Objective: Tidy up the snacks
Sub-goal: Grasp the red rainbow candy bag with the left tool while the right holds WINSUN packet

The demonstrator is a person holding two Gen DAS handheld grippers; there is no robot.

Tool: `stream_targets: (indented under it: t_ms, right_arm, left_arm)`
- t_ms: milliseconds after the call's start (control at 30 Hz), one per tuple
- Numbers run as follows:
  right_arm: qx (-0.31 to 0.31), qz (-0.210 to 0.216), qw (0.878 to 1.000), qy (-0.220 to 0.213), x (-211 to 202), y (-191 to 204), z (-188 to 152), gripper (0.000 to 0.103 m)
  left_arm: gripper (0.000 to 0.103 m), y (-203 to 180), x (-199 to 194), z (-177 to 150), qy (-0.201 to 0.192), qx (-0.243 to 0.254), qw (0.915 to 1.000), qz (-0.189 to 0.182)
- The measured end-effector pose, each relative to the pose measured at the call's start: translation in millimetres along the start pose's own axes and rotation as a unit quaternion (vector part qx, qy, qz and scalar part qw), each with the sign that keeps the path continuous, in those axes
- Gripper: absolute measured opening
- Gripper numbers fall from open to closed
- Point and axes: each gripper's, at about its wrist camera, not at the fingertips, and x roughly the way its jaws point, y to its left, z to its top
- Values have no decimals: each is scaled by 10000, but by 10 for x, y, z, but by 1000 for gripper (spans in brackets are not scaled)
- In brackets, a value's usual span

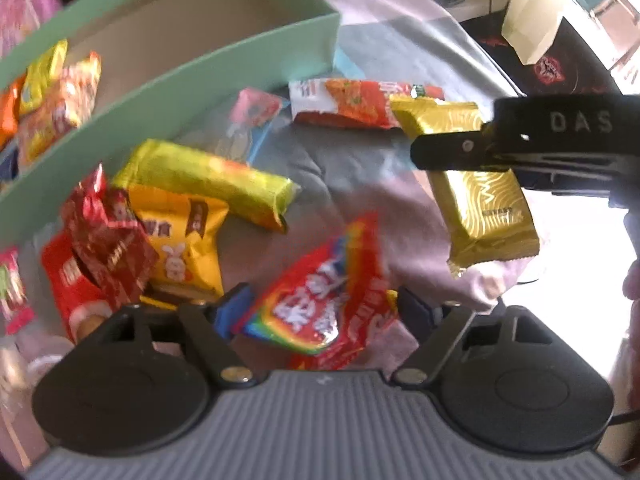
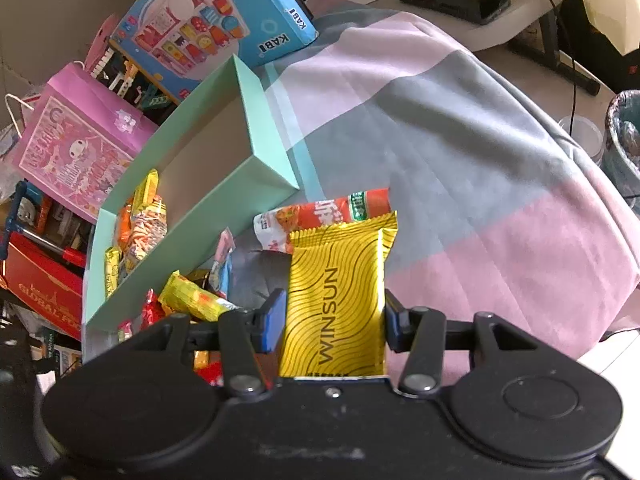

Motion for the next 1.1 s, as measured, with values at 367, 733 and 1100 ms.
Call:
stream_targets:
  t_ms: [367, 733, 1100]
  right_arm:
    - [-140, 32, 9999, -78, -53, 78, -9, 48]
    - [-204, -31, 9998, -77, -69, 98, 14, 48]
    - [-681, 466, 9955, -459, -212, 694, 562, 48]
  left_arm:
    - [37, 53, -159, -44, -288, 75, 9993, -240]
    - [35, -49, -349, -103, -591, 305, 9975, -252]
    - [35, 670, -991, 564, -1458, -545, 9877, -125]
